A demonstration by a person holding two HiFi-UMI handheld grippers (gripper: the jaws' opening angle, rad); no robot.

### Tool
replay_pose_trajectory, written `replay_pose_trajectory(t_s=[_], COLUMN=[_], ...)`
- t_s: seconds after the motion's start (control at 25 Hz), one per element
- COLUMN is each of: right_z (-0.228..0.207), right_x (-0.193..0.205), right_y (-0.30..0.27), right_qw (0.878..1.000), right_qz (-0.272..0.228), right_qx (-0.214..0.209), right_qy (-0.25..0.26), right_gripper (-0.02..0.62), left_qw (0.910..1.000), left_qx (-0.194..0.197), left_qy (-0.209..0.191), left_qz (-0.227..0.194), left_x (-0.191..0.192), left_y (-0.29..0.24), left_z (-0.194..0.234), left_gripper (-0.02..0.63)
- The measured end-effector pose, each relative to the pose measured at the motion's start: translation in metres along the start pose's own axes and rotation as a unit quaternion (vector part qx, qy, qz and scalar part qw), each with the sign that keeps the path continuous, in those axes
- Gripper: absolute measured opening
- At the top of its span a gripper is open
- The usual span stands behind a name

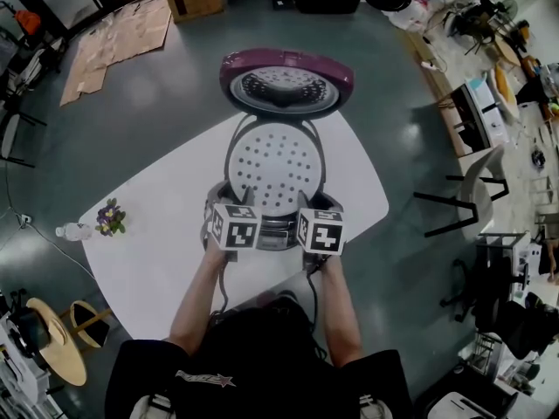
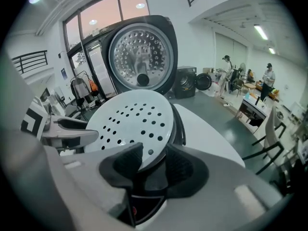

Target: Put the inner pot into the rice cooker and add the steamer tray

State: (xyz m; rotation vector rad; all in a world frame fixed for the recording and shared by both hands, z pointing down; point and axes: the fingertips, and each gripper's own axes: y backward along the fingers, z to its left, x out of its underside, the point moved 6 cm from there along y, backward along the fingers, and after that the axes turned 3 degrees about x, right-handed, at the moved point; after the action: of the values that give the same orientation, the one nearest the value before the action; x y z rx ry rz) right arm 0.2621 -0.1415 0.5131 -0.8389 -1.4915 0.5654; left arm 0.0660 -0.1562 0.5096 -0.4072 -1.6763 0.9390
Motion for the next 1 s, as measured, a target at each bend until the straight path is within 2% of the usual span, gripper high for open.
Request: replay_pose_trajectory(t_s=[0.16,0.44,0.76,1.0], right_z=[-0.002,0.002,0.002,0.006], right_x=[-0.005,-0.001,-0.004,-0.013], right_y=[-0.001,-0.003,0.001,0.017], right_qw=[1.000,1.000,1.000,0.999], right_qz=[-0.008,-0.011,-0.023,-0.047], right_qx=[0.002,-0.002,0.000,0.000], right_qy=[0.005,0.010,0.014,0.021], right_gripper=[0.155,0.169,0.169,0.169], left_qw=[0.9998,0.9998,0.9996,0.9986], left_qx=[-0.008,0.018,0.023,0.015], left_qy=[-0.020,-0.009,-0.003,0.005], left_qz=[0.002,0.001,-0.019,-0.050], left_x=[-0.001,0.005,0.000,-0.010], left_y=[-0.001,-0.004,0.003,0.020], left_z=[0.001,0.001,0.002,0.007], left_gripper=[0.232,0.282,0.282,0.282])
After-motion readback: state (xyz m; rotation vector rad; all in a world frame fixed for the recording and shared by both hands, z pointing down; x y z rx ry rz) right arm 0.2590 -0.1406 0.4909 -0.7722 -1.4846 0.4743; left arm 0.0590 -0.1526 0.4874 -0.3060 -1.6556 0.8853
